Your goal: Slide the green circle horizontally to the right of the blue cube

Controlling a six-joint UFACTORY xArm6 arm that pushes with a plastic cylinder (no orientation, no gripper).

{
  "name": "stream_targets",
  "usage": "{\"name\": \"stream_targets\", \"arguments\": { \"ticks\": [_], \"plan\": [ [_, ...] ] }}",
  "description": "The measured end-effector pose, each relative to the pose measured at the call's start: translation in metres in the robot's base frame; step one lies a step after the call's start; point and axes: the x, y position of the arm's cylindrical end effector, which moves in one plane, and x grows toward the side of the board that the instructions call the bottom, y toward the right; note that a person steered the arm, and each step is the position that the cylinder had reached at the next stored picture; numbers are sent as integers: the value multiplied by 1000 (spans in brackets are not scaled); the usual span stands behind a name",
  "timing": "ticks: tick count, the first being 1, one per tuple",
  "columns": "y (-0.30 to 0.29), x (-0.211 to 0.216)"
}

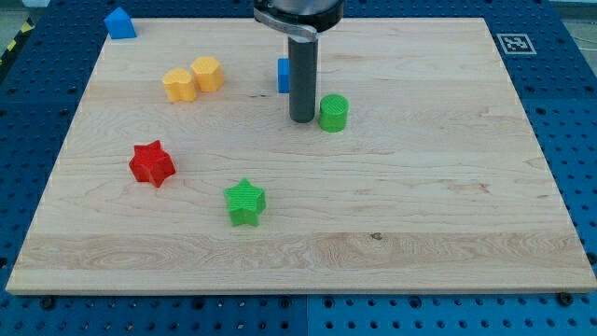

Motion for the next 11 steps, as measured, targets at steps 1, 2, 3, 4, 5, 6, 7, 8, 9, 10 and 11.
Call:
{"name": "stream_targets", "arguments": {
  "ticks": [1, 2, 3, 4, 5, 6, 7, 8, 9, 10, 11],
  "plan": [
    [-14, 8],
    [-12, 17],
    [-1, 19],
    [24, 19],
    [37, 10],
    [49, -9],
    [62, -24],
    [79, -29],
    [99, -30],
    [110, -35],
    [110, -45]
  ]
}}
